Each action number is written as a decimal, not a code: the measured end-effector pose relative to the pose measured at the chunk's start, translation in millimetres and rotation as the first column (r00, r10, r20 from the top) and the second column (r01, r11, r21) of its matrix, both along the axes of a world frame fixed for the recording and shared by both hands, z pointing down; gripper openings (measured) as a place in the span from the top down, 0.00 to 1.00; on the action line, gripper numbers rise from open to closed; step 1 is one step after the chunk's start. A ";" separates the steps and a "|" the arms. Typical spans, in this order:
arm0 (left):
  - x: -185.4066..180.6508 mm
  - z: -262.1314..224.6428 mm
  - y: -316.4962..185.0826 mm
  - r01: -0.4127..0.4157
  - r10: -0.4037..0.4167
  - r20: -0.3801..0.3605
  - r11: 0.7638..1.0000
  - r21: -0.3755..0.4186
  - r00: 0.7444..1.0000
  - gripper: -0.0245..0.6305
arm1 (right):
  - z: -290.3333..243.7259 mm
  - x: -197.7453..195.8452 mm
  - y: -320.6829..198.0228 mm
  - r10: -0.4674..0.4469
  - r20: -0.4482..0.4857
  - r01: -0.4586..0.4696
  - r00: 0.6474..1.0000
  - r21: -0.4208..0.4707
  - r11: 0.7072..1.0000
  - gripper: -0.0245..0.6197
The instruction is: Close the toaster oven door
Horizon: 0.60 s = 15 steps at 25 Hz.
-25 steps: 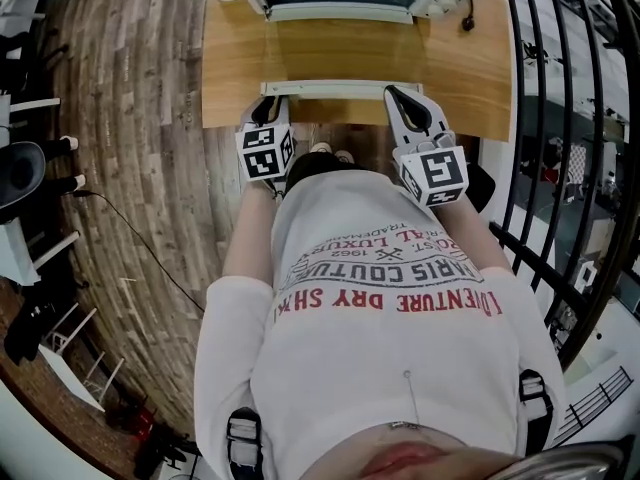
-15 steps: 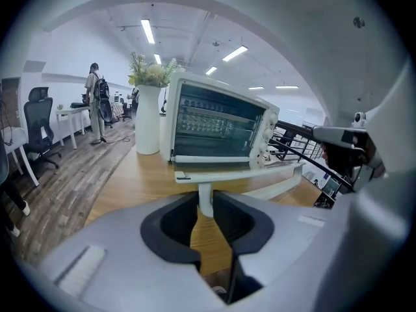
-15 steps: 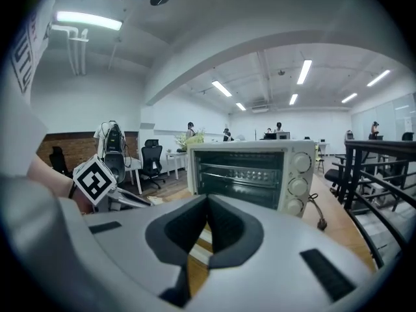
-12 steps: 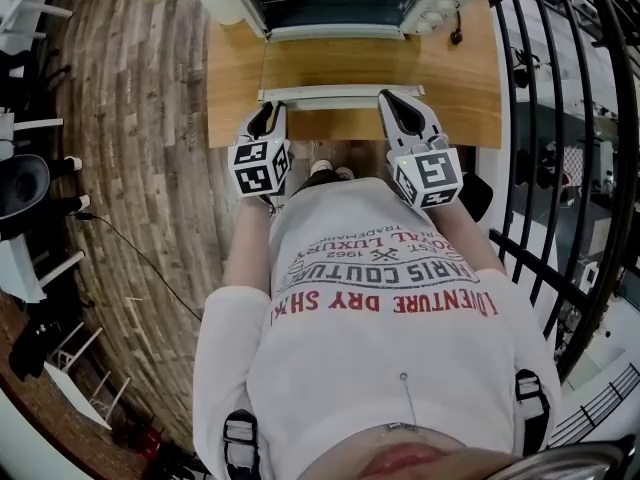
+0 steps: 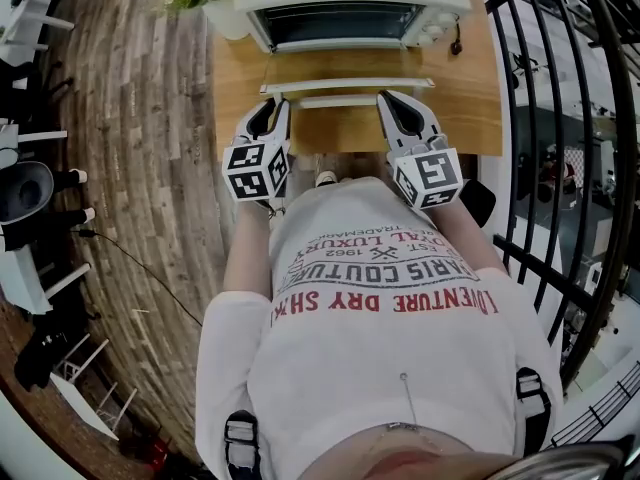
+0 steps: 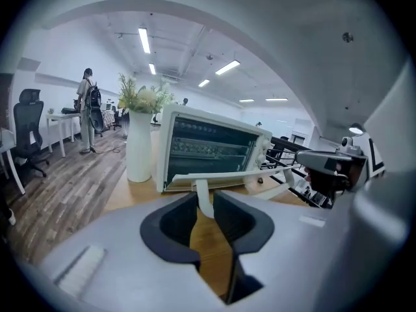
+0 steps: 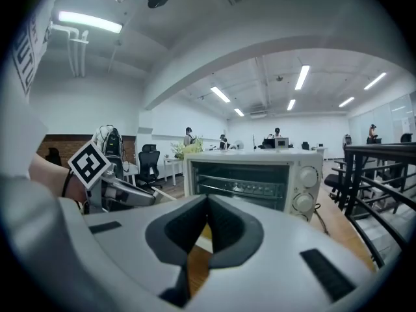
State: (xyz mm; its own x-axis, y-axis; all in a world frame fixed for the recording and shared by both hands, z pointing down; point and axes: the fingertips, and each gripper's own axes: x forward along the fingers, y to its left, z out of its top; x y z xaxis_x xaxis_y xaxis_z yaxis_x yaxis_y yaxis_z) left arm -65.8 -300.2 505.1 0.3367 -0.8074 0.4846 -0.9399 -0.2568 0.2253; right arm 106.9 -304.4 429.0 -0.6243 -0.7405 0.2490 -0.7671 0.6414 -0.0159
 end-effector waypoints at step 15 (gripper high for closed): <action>-6.8 -58.6 -56.8 -0.039 0.039 0.007 0.974 0.221 0.999 0.82 | -14.3 0.2 -28.6 0.043 -0.011 -0.042 0.999 0.056 0.998 0.95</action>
State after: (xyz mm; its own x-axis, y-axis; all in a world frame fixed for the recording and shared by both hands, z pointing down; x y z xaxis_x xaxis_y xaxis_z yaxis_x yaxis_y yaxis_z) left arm -72.5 -357.0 446.4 0.3689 -0.8810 0.2961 -0.9287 -0.3364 0.1561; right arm 107.2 -333.0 414.7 -0.5891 -0.7791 0.2142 -0.7935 0.6079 0.0287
